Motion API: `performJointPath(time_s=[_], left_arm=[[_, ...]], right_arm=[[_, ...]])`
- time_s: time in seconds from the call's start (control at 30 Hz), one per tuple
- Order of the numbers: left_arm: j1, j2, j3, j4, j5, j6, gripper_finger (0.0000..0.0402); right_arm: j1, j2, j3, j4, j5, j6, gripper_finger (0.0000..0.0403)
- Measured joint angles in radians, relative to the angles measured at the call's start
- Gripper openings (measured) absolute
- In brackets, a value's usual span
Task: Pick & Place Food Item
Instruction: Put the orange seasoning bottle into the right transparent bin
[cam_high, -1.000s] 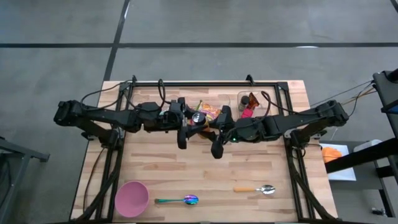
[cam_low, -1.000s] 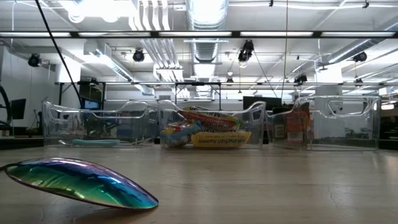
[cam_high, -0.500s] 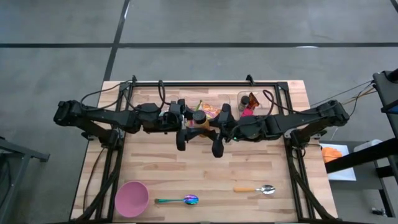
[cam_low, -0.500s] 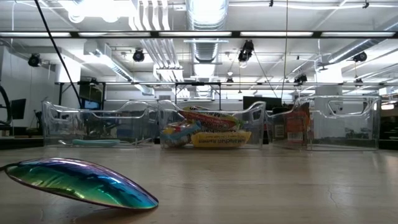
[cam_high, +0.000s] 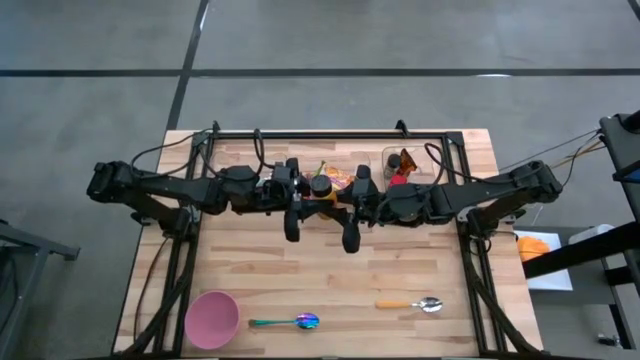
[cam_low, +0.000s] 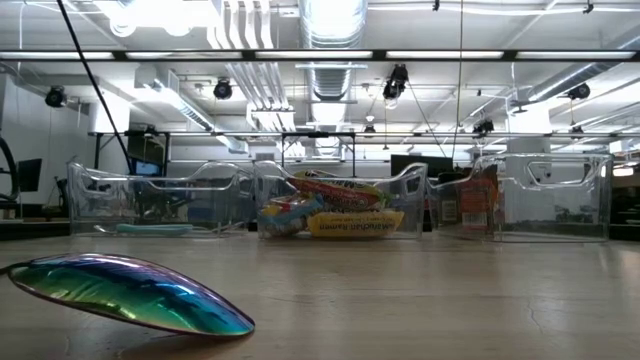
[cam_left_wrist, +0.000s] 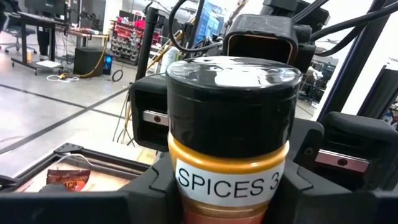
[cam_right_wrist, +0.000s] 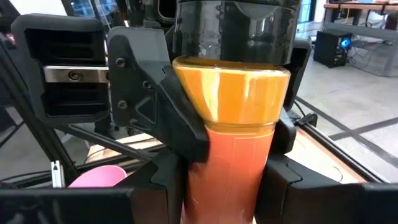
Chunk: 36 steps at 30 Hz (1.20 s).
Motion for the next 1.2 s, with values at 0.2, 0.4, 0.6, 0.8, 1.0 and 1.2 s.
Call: performJointPath(time_s=[0.2,0.4,0.6,0.8,1.0,1.2], left_arm=[[0.0,0.0,0.0,0.003,0.0,0.002,0.0146],[0.0,0.0,0.0,-0.006,0.001,0.003,0.0146],[0.0,-0.001,0.0,-0.017,0.006,0.003,0.0146],[0.001,-0.002,0.0,-0.03,0.004,0.008,0.0145],[0.003,-0.006,0.001,-0.037,-0.001,0.009,0.0145],[0.003,-0.011,0.004,-0.048,-0.002,0.012,0.0145]], right_arm=[[0.003,0.0,0.0,0.001,-0.003,0.001,0.0127],[0.005,0.0,0.0,-0.009,-0.011,0.005,0.0136],[0.005,-0.008,0.0,-0.024,-0.046,0.029,0.0219],[0.006,-0.027,-0.001,-0.065,-0.054,0.086,0.0298],[0.012,-0.067,-0.002,-0.065,-0.044,0.109,0.0328],[0.01,-0.078,-0.003,-0.029,-0.035,0.11,0.0329]])
